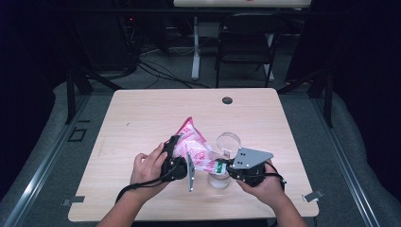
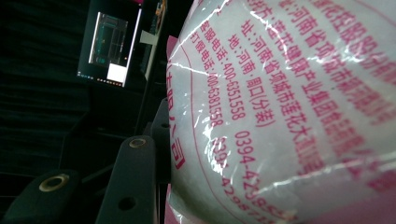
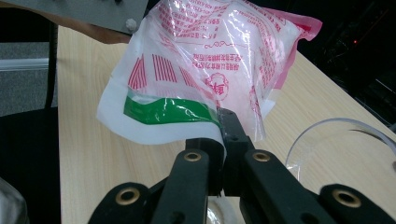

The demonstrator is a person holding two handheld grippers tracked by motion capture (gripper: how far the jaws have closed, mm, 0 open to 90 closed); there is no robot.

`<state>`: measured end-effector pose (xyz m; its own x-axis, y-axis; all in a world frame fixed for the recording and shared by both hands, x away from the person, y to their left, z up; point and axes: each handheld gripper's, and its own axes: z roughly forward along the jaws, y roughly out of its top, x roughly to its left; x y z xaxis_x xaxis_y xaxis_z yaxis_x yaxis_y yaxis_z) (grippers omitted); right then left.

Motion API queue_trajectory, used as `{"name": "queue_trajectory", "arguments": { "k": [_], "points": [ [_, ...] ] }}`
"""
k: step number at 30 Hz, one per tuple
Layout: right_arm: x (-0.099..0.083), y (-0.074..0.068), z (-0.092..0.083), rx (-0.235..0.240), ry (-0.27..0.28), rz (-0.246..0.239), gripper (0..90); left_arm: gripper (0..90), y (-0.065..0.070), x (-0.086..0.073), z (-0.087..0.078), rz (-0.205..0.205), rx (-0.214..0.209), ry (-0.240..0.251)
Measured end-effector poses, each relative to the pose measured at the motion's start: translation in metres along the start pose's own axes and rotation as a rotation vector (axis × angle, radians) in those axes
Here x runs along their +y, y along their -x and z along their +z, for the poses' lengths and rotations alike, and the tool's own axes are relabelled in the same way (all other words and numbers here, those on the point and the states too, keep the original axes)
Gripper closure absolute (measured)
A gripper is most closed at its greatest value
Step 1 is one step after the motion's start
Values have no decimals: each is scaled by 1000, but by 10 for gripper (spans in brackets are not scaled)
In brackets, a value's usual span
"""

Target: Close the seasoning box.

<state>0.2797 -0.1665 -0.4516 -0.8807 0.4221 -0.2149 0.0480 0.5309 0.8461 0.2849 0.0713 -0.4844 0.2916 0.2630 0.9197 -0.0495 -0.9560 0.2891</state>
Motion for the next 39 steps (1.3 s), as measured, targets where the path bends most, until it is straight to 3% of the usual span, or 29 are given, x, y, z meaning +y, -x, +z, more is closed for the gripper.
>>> {"name": "queue_trajectory", "arguments": {
  "k": [39],
  "points": [
    [-7, 1, -3, -13, -19, 12, 900, 608, -4, 10, 0, 76, 35, 28]
  ]
}}
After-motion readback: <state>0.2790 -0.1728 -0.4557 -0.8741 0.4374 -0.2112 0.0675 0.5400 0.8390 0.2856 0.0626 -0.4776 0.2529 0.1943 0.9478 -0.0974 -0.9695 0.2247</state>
